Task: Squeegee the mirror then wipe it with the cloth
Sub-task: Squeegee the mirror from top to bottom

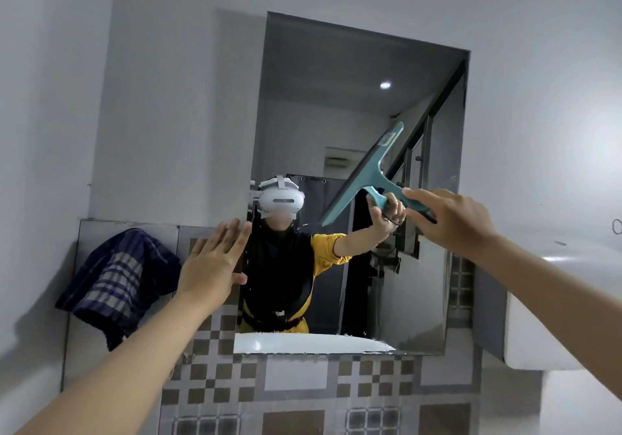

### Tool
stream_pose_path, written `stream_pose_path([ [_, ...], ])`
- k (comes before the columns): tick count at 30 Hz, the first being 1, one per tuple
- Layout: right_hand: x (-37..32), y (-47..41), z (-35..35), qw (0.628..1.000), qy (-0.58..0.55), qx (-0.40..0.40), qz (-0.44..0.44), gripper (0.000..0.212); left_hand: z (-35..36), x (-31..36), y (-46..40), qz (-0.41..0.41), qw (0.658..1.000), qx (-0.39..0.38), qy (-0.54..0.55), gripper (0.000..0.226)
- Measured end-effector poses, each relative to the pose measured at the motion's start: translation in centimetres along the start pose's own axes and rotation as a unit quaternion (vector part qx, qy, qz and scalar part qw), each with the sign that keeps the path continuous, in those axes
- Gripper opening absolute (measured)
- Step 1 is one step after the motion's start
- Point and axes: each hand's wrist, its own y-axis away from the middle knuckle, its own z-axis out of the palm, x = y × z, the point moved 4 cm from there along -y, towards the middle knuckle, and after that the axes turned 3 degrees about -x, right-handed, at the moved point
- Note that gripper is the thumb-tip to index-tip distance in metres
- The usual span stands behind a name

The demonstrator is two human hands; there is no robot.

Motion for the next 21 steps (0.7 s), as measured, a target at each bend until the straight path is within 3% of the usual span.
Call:
stream_pose_path([
  [5,4.5,2.9,-1.0,0.998,0.022,-0.016,0.053,0.038,0.0,0.1,0.0,-0.003,1.0,0.009,-0.004,0.101],
  [13,4.9,4.2,-0.9,0.996,0.03,-0.032,0.074,0.036,-0.3,0.5,0.0,-0.01,1.0,0.0,0.0,0.101],
  [21,5.6,6.5,-1.2,0.98,-0.022,-0.065,0.187,0.032,-0.3,0.6,-0.1,-0.01,1.0,-0.001,0.01,0.102],
])
